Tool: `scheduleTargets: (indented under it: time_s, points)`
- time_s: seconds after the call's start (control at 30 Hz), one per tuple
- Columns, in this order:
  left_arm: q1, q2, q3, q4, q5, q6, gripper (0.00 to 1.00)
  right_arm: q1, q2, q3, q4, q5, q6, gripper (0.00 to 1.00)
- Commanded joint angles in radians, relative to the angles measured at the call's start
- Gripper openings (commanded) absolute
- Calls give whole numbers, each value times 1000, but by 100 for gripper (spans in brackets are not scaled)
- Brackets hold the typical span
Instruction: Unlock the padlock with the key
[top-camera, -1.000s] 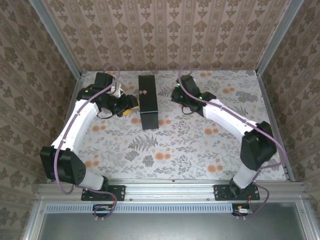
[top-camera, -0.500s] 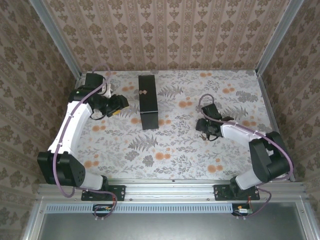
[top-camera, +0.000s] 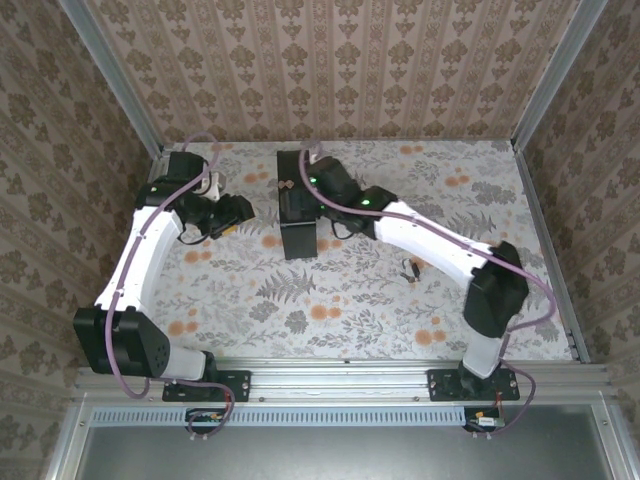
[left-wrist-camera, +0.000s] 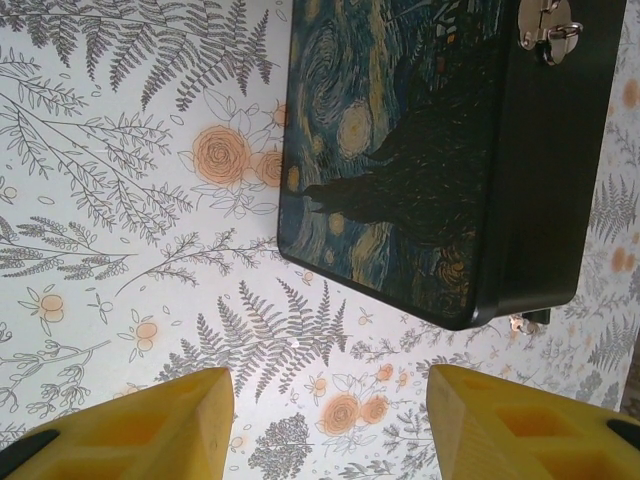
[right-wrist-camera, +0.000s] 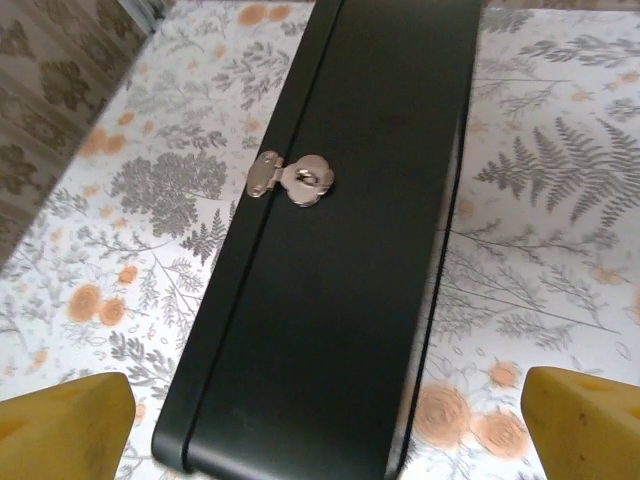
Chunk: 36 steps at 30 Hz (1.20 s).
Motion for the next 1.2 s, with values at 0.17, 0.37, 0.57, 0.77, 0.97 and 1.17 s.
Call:
scheduleTargets:
  time_s: [0.17,0.37,0.57,0.77,0.97,1.17]
  points:
    - [18,-16,-12,-25,17,54,54,35,214,211,-181,97,-18,100]
    - [21,-21,-29,-17,28,61,54,43,255,258,-233,109,31,100]
    - [26,-25,-50,3,44,56,54,43,263,295,-253,93,50,100]
    - [42,-39,-46,0,52,62,54,40,320,259,-300,95,110,100]
    - [62,-64,-42,-4,53,57,54,22,270,127,-227,58,198,100]
    - [63,-74,-43,8,60,44,54,-5,130,44,-58,6,226,100]
